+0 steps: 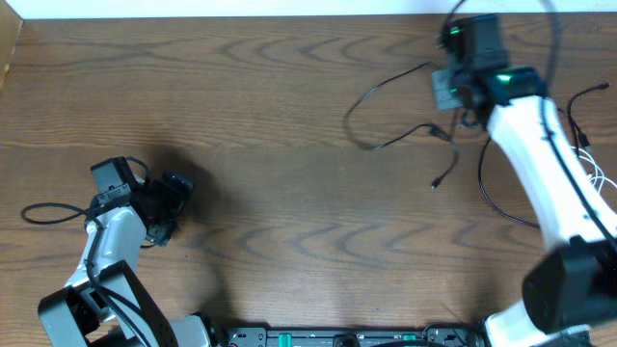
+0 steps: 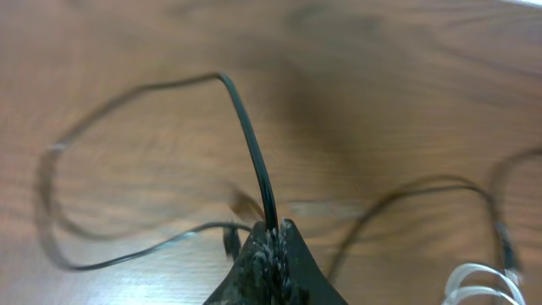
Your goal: Untangle cables
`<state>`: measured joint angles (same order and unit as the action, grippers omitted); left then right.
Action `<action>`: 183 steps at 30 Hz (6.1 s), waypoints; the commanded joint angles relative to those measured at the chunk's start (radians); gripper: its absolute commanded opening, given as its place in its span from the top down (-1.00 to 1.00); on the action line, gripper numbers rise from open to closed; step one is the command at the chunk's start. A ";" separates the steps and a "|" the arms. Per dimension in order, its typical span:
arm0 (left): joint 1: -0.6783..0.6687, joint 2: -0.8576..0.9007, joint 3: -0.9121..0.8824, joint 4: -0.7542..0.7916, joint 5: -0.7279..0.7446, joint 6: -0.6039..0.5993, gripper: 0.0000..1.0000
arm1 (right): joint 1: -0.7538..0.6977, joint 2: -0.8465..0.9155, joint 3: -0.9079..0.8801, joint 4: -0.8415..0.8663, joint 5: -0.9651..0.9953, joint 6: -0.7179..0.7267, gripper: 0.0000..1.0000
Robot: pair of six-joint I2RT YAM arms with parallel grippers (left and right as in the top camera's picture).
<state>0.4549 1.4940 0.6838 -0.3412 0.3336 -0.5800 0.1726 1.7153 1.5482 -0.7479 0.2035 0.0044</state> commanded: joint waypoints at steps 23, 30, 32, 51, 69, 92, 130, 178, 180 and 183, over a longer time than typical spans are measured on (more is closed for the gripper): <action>0.007 0.010 -0.006 -0.017 -0.032 -0.009 -0.99 | -0.283 -0.103 0.002 -0.028 -0.089 0.185 0.30; 0.007 0.010 -0.006 -0.017 -0.032 -0.009 -0.99 | -0.282 -0.024 0.002 -0.042 -0.274 0.186 -0.99; 0.007 0.010 -0.006 -0.017 -0.032 -0.009 -0.99 | -0.281 -0.011 0.002 -0.050 -0.277 0.186 -0.99; 0.007 0.010 -0.006 -0.017 -0.032 -0.009 -0.99 | -0.282 0.005 0.002 -0.060 -0.274 0.185 -0.99; 0.007 0.010 -0.006 -0.017 -0.032 -0.009 -0.99 | -0.282 0.005 0.002 -0.060 -0.274 0.185 -0.99; 0.007 0.010 -0.006 -0.017 -0.032 -0.009 -0.99 | -0.282 0.005 0.002 -0.060 -0.274 0.185 -0.99; 0.007 0.010 -0.006 -0.017 -0.032 -0.009 -0.99 | -0.152 -0.338 0.002 -0.061 -0.266 0.182 -0.99; 0.007 0.010 -0.006 -0.017 -0.032 -0.009 -0.99 | -0.138 -0.794 -0.956 -0.064 -0.266 0.182 -0.99; 0.007 0.010 -0.006 -0.017 -0.032 -0.009 -0.99 | -0.138 -0.821 -1.028 0.005 -0.266 0.182 -0.99; 0.007 0.010 -0.006 -0.017 -0.032 -0.009 -0.99 | -0.138 -0.865 -1.114 0.099 -0.266 0.182 -0.99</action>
<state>0.4557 1.4937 0.6849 -0.3454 0.3302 -0.5804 0.0288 0.8940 0.4995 -0.6983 -0.0601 0.1837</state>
